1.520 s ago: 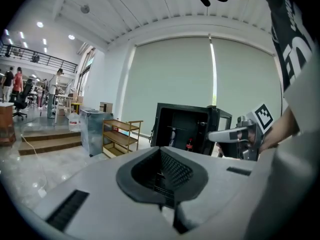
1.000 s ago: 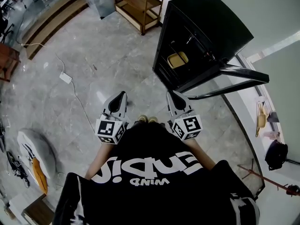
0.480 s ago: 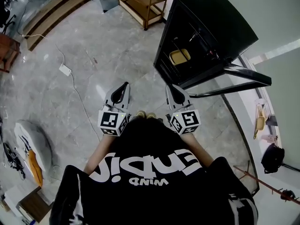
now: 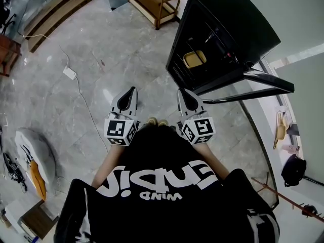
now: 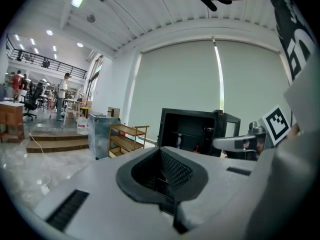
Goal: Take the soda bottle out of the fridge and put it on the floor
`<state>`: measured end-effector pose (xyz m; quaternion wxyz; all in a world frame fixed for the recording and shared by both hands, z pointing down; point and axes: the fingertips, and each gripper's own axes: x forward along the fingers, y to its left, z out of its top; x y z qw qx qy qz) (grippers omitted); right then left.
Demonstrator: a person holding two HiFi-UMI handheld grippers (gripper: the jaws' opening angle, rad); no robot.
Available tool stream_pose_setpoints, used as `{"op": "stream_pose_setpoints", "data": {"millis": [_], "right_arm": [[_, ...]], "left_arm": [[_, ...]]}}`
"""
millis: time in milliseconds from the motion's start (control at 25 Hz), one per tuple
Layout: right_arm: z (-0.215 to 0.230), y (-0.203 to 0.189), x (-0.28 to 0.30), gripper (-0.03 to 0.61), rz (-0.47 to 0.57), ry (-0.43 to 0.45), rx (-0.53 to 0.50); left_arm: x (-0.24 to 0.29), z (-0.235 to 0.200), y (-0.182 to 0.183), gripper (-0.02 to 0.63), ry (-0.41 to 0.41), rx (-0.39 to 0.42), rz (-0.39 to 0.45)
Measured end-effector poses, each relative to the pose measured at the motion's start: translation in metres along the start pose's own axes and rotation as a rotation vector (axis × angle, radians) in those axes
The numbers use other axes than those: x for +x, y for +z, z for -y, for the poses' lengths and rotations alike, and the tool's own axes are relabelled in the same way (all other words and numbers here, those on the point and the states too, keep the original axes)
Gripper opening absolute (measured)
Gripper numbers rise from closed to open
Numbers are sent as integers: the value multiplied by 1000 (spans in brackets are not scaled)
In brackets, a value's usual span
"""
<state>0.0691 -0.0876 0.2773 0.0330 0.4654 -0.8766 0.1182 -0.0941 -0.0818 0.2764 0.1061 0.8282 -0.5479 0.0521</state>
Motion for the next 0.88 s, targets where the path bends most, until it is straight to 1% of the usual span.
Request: {"op": "stream_pose_setpoints", "data": {"millis": [880], "right_arm": [[12, -7, 10, 25, -28, 13, 26]], "left_arm": [[13, -4, -2, 8, 16, -11, -5]]}}
